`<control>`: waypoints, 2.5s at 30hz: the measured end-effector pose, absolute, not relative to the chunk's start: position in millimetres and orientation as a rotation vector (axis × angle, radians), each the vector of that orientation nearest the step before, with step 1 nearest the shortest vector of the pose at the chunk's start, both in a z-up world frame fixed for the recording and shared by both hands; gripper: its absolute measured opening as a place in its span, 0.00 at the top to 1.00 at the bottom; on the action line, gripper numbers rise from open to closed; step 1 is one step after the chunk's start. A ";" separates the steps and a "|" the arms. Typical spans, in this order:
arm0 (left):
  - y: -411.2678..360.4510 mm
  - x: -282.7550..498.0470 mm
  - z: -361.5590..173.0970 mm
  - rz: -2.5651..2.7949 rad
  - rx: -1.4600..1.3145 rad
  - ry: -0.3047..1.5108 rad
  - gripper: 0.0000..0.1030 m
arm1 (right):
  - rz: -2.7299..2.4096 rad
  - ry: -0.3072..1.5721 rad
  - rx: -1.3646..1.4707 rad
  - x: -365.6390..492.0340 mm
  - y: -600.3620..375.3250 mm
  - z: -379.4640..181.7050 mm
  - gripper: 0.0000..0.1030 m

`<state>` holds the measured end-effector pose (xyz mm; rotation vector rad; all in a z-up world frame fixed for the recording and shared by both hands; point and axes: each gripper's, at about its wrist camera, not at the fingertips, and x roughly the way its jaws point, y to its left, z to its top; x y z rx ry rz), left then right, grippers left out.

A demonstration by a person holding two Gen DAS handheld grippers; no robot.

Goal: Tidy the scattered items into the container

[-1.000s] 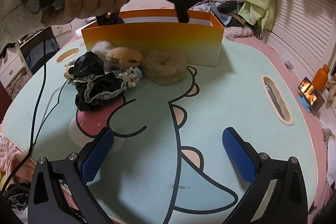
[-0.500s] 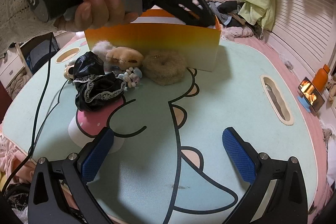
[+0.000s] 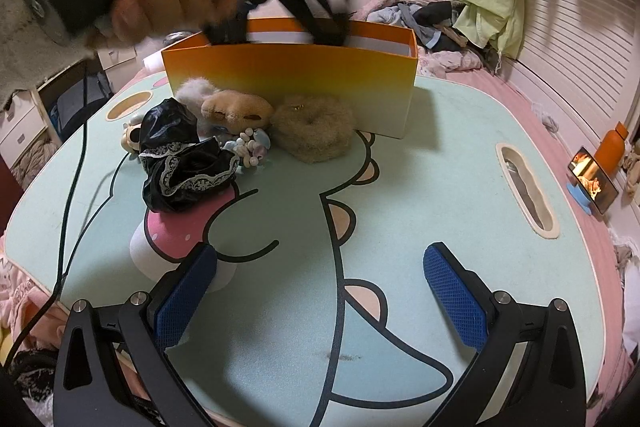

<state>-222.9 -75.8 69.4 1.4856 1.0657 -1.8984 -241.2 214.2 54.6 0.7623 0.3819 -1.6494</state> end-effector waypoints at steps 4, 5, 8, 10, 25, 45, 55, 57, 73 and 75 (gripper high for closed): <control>-73.6 -203.4 85.8 -1.949 1.421 1.024 0.89 | -1.652 0.381 0.763 -241.3 214.3 54.5 0.00; -72.6 -201.3 88.2 -1.948 1.416 0.993 0.89 | -1.653 0.381 0.763 -241.4 214.3 54.5 0.00; -75.5 -202.1 86.2 -1.943 1.431 0.989 0.89 | -1.653 0.381 0.763 -242.2 214.5 54.2 0.00; -83.1 -215.4 82.2 -1.953 1.432 0.996 0.75 | -1.653 0.380 0.763 -242.5 214.5 54.2 0.00; -102.7 -250.3 66.3 -1.951 1.382 0.983 0.20 | -1.660 0.377 0.765 -241.1 214.5 54.2 0.00; -94.6 -164.5 113.7 -2.186 1.113 1.096 0.78 | -1.672 0.372 0.770 -239.7 215.3 54.3 0.00; -32.1 -75.9 76.1 -2.281 1.059 1.082 0.78 | -1.676 0.371 0.771 -241.3 215.9 54.0 0.00; -21.8 -57.5 65.3 -2.273 1.010 1.079 0.78 | -1.677 0.370 0.772 -241.4 216.2 54.4 0.00; 32.6 -14.0 13.6 -2.284 0.694 0.852 0.01 | -1.687 0.367 0.774 -245.3 219.8 55.6 0.00; 42.5 -23.1 13.0 -2.269 0.746 0.742 0.01 | -1.688 0.366 0.776 -245.0 219.8 55.5 0.00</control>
